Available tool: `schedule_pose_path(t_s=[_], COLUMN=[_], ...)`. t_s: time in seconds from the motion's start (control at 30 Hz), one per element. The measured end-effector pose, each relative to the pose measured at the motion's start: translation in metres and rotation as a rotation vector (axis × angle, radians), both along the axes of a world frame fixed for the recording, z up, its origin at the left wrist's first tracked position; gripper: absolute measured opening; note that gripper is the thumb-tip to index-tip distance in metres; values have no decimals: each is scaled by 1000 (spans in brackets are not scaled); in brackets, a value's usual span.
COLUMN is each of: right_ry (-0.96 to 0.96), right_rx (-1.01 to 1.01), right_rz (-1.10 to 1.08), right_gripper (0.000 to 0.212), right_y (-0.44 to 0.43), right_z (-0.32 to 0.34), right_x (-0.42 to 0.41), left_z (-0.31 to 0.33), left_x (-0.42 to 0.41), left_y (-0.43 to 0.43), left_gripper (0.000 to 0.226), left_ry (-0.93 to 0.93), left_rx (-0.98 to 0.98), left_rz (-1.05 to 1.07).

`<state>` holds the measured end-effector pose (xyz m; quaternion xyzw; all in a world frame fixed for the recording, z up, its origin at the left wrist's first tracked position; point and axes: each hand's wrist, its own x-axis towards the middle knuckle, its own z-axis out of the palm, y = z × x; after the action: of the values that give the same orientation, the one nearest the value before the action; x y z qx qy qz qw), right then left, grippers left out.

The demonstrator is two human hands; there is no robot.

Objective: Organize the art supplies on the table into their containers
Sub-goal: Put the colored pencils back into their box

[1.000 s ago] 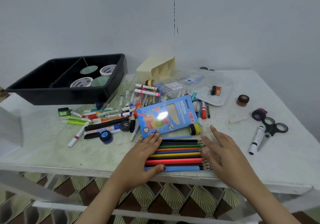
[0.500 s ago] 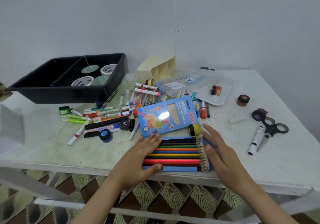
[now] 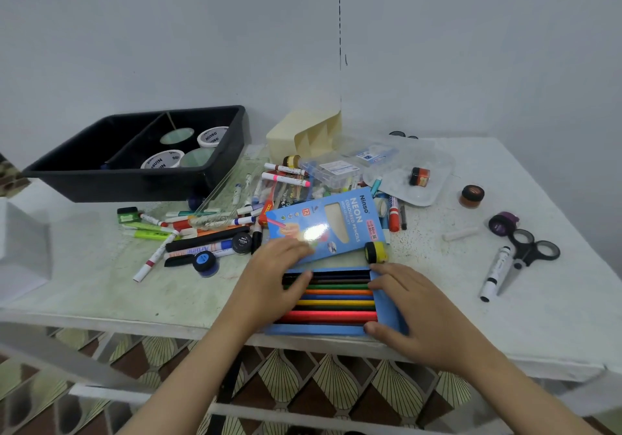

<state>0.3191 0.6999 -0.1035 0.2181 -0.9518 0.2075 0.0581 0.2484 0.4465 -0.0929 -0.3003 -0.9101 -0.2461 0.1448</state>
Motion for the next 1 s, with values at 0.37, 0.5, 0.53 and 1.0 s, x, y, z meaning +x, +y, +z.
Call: schedule_pose_path(t_s=[0.37,0.5,0.53,1.0], right_ry=[-88,-99,-96,-59], right_rx=[186,201,198,208], right_rz=[134,153,152,187], right_gripper=[92,83,81,85], right_y=[-12,-12,-12,-14], right_z=[3,-1,-1,0], right_x=[-12,-14,-14,-27], left_z=[20,18,17,44], left_x=[-56,-60,-61,-20], left_y=[34,34,33,-41], left_gripper=[66,77,78,103], left_ry=[-55,-66,-46,-281], left_rx=[-327,-329,-301,-166], left_rz=[3,36,39,162])
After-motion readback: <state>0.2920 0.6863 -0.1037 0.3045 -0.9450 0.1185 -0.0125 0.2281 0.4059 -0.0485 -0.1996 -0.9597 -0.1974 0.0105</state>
